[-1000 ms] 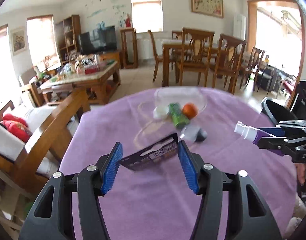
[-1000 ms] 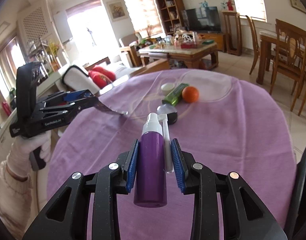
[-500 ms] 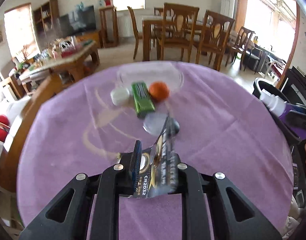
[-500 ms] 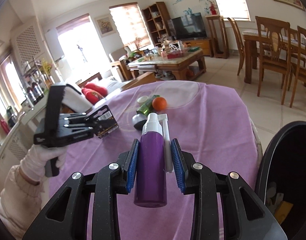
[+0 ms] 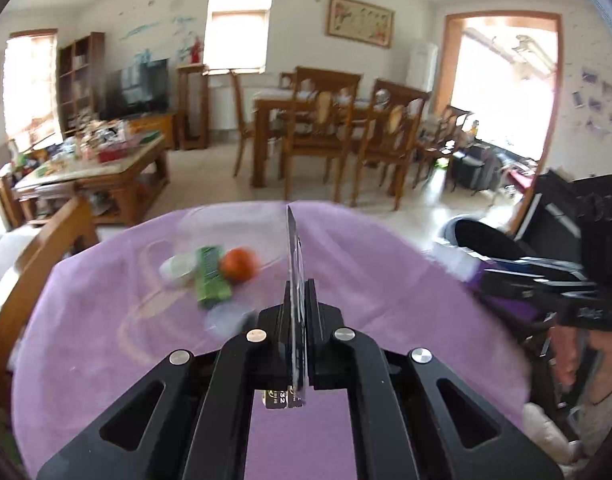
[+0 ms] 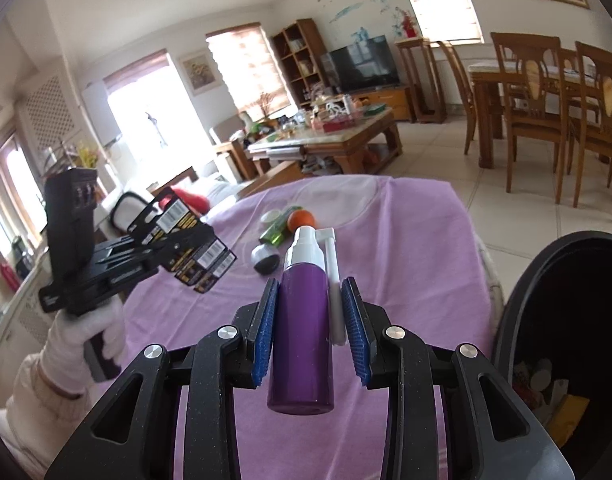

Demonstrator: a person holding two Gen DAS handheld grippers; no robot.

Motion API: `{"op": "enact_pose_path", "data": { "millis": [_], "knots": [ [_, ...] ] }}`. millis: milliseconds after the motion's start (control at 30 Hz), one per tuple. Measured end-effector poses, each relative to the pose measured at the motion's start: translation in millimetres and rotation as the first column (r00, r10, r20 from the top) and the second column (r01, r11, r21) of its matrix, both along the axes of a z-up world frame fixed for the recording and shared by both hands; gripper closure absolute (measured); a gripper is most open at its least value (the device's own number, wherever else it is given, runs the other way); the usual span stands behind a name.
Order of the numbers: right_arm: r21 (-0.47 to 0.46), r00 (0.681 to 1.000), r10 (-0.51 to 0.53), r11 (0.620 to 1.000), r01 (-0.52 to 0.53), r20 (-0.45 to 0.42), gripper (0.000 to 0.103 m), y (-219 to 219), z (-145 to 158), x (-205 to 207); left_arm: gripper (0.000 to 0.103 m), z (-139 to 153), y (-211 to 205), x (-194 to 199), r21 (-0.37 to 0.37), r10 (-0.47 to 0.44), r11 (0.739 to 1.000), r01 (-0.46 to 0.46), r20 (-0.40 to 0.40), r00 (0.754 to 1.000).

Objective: Collect trash
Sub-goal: 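Carry the battery card and spray bottle over the bin and open both tools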

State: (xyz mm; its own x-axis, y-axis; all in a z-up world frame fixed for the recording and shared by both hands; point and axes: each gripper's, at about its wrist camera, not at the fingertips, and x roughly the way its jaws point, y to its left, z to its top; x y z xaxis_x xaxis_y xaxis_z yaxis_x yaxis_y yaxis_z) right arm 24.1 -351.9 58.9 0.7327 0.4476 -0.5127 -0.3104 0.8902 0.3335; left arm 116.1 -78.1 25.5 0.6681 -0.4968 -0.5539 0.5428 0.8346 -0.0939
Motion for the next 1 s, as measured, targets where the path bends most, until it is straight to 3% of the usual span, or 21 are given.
{"op": "enact_pose_path", "data": {
  "millis": [233,467,700,1000],
  "knots": [
    [0.044,0.983,-0.167,0.986,0.164,0.075,0.071,-64.7,24.3,-20.5,0.098,9.3,-77.7,-8.6,-0.107,-0.160,0.981,0.160,0.006,0.987],
    [0.113,0.919,-0.382,0.922,0.371,0.098,0.070,-151.5,31.9,-52.3,0.098,3.3,-177.2,-19.2,-0.177,-0.333,0.929,0.326,-0.010,0.943],
    [0.162,0.857,-0.513,0.851,0.499,0.056,0.070,-219.5,8.4,-70.8,0.098,-19.5,-253.8,-20.7,-0.206,-0.434,0.887,0.414,-0.066,0.898],
    [0.159,0.833,-0.554,0.821,0.548,-0.009,0.070,-256.0,-30.3,-62.7,0.098,-49.9,-280.9,-15.0,-0.181,-0.486,0.868,0.461,-0.124,0.865]
  ]
}}
